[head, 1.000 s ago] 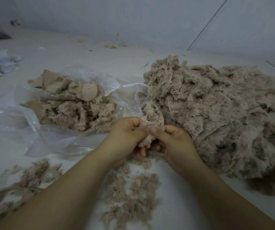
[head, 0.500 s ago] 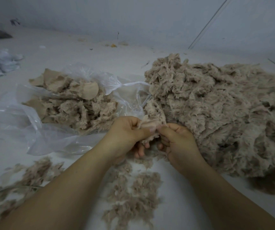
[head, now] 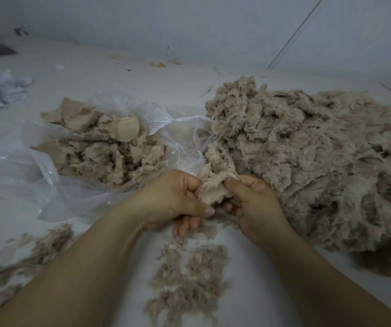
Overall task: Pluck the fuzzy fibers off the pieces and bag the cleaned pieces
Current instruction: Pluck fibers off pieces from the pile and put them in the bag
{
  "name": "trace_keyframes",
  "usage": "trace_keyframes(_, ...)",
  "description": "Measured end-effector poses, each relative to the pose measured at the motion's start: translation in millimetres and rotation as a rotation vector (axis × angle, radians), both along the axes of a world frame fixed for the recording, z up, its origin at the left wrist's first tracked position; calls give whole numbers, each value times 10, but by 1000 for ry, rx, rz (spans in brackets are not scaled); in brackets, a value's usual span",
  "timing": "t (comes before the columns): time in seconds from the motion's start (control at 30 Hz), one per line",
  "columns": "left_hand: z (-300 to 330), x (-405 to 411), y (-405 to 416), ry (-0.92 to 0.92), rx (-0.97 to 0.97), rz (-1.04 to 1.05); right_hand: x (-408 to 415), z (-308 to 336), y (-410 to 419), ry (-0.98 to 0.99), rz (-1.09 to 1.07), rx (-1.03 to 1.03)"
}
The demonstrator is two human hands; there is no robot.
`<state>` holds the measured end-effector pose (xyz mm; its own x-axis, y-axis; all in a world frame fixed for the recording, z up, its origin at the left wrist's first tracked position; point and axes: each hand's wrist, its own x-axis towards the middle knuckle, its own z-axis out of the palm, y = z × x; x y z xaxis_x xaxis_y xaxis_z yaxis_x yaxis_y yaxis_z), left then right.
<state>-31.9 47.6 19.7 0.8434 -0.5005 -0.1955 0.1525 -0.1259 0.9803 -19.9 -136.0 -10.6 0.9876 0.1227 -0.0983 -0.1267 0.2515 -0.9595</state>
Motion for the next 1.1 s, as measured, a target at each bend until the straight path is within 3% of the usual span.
trace_keyframes(0.33,-7,4,-134,-100,15,349,5,-24,-12,-85,68,-56)
trace_keyframes(0.57,-7,-18,-141,-118,-16,371,1,-11,-10,-73,144,-32)
trace_keyframes(0.63,2,-5,-131,-113,-94,433,6,-10,-3,-58,122,-31)
trace_keyframes(0.77,23,123,-4,-138,-548,831,14,-5,-2,-12,68,-14)
trace_keyframes(0.83,10,145,11,-140,-640,874,12,-5,5,-4,65,-1)
trace_keyframes(0.87,-6,137,-14,-141,-586,859,14,-2,13,-3,60,12)
trace_keyframes(0.93,-59,115,-87,-237,-283,796,20,7,19,0,54,38)
trace_keyframes(1.0,-118,120,-148,-457,57,700,19,18,19,7,51,56)
trace_keyframes(1.1,-155,133,-200,-690,357,552,18,22,15,20,49,81)
